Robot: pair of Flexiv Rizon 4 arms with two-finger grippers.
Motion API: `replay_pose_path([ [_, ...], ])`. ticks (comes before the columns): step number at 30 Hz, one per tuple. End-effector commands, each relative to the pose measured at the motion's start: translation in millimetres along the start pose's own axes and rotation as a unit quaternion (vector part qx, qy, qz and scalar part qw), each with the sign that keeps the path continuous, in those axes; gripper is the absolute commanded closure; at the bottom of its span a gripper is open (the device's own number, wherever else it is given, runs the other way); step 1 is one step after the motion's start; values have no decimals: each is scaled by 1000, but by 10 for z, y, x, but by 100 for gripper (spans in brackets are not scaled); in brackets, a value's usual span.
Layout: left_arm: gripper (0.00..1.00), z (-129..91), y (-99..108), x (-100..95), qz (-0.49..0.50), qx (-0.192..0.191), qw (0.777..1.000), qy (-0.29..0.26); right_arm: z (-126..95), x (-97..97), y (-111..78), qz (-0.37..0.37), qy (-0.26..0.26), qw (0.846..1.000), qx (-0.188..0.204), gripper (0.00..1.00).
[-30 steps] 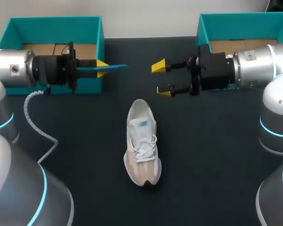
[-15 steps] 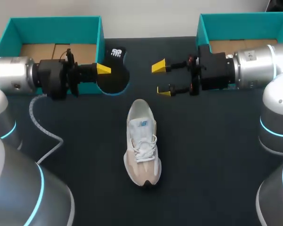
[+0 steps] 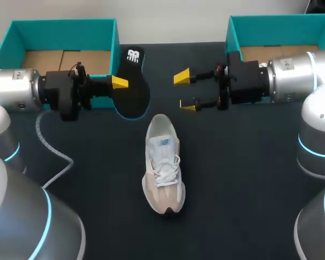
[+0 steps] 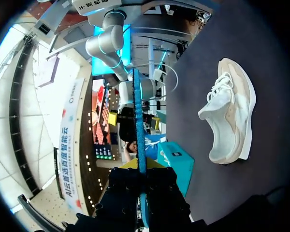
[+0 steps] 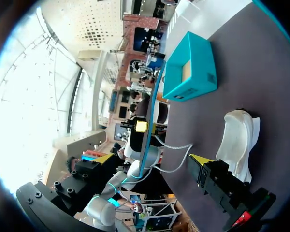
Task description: Take the shoe out of the shoebox, open the shoe tongue, remove and reinsert the insole, then place the shoe into the shoebox
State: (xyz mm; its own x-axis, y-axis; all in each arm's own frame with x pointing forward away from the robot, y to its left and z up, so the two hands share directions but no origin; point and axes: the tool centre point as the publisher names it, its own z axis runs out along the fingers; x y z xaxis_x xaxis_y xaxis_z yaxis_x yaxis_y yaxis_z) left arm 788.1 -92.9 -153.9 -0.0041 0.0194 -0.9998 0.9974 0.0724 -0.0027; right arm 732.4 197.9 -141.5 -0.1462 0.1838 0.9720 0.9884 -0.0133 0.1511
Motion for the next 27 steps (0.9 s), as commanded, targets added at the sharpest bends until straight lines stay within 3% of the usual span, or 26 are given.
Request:
replay_pose_path([
  [1,100,108,39,16,10,-1,1000,-4,226,29,77,-5,3,1000,11,0],
  [9,100,355,71,40,64,5,998,-9,528,36,55,-4,21,999,26,0],
  [17,100,514,28,74,74,16,997,-15,639,-11,26,3,34,999,38,0],
  [20,100,551,19,67,77,17,997,-18,671,-34,14,5,37,999,39,17],
  [21,100,558,15,61,77,17,997,-19,674,-41,11,5,38,998,39,38],
  [22,100,563,9,51,80,16,996,-27,675,-50,6,6,40,998,39,50],
  [27,100,541,-46,21,82,25,996,-27,671,-80,15,7,42,998,40,54],
])
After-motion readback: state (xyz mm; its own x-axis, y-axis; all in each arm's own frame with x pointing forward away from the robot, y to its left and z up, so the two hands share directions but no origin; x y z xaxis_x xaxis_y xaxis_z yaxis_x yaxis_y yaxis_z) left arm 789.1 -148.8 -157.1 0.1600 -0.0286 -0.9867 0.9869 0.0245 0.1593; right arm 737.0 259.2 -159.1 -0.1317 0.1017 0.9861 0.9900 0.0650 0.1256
